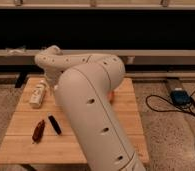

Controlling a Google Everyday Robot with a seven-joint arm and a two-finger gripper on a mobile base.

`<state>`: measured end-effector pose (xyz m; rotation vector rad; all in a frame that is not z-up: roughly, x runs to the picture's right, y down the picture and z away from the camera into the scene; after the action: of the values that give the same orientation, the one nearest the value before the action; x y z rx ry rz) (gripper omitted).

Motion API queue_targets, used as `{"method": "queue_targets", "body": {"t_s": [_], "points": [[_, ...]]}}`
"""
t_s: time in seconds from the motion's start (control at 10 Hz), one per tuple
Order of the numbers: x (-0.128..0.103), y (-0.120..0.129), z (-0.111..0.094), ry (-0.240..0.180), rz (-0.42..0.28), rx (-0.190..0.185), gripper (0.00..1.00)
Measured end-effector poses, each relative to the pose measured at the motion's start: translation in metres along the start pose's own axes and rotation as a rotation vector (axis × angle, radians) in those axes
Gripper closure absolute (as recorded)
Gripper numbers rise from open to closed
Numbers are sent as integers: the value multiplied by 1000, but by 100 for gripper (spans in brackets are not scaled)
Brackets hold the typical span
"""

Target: Place the ceramic cup over the eraser

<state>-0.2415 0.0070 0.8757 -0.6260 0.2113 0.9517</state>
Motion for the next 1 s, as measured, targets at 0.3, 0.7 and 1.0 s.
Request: {"method": "queue_targets", "body": {"t_s": [0.3, 0.7, 1.0], "points": [[2, 1, 12, 34, -4, 11, 40], [5, 0, 14, 52, -4, 12, 67], [6, -3, -2, 13, 13, 4, 96]]}}
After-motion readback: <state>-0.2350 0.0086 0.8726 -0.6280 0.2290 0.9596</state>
